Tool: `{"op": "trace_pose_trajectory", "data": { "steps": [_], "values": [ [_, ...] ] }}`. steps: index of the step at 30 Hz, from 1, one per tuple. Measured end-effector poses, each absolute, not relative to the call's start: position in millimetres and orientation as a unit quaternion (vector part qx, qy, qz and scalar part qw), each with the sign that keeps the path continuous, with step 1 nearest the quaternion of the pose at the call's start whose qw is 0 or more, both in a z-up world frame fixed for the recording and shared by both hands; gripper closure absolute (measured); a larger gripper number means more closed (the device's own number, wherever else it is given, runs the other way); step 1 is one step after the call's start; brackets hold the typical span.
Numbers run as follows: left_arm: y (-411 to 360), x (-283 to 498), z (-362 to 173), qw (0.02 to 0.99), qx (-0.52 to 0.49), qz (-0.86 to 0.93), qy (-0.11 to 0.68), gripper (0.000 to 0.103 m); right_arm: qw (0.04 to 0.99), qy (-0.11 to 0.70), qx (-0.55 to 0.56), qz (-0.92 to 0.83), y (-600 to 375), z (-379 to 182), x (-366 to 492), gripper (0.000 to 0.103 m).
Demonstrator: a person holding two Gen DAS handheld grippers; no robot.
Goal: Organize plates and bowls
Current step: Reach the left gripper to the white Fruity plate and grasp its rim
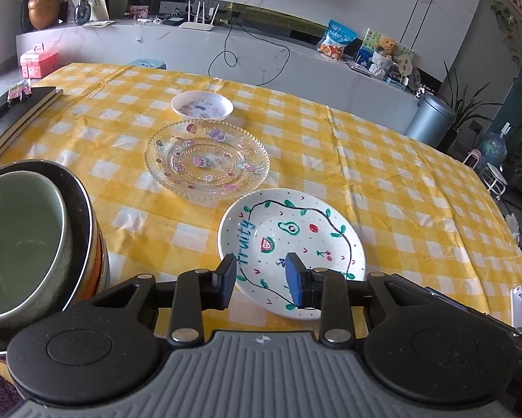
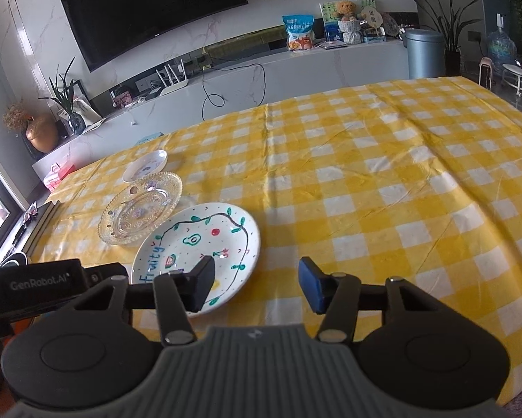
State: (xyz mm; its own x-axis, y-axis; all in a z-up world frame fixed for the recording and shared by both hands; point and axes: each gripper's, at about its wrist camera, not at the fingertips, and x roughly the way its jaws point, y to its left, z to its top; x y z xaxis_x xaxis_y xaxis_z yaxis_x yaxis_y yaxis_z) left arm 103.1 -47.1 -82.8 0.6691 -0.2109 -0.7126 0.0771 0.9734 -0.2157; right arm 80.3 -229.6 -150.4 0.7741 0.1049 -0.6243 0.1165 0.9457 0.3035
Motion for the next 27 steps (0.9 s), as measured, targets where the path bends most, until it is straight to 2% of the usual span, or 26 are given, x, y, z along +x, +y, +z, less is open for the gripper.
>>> {"op": "trace_pose_trajectory", "data": {
  "steps": [2, 7, 21, 25, 27],
  "values": [
    [-49.7, 108.7, -87.9, 0.911, -0.077, -0.074, 0.399, 0.070, 0.925, 0.341, 0.168, 0.005, -229.2, -153.0, 87.0, 0.059],
    [-51.8, 123.6, -98.9, 0.909, -0.073, -0.051, 0.407, 0.070, 0.919, 0.354, 0.173, 0.013, -229.3, -162.3, 104.1, 0.063],
    [-51.8, 149.5, -117.9, 0.904, -0.083, -0.019, 0.419, 0.064, 0.905, 0.376, 0.198, -0.003, -239.6, -183.1, 139.8, 0.063],
    [-50.4, 151.6, -120.0, 0.902, -0.082, -0.023, 0.423, 0.074, 0.903, 0.379, 0.201, -0.003, -240.2, -186.4, 142.7, 0.077],
    [-49.6, 151.6, -120.0, 0.902, -0.084, -0.025, 0.423, 0.075, 0.903, 0.379, 0.203, -0.002, -240.7, -187.5, 142.6, 0.079]
  ]
}}
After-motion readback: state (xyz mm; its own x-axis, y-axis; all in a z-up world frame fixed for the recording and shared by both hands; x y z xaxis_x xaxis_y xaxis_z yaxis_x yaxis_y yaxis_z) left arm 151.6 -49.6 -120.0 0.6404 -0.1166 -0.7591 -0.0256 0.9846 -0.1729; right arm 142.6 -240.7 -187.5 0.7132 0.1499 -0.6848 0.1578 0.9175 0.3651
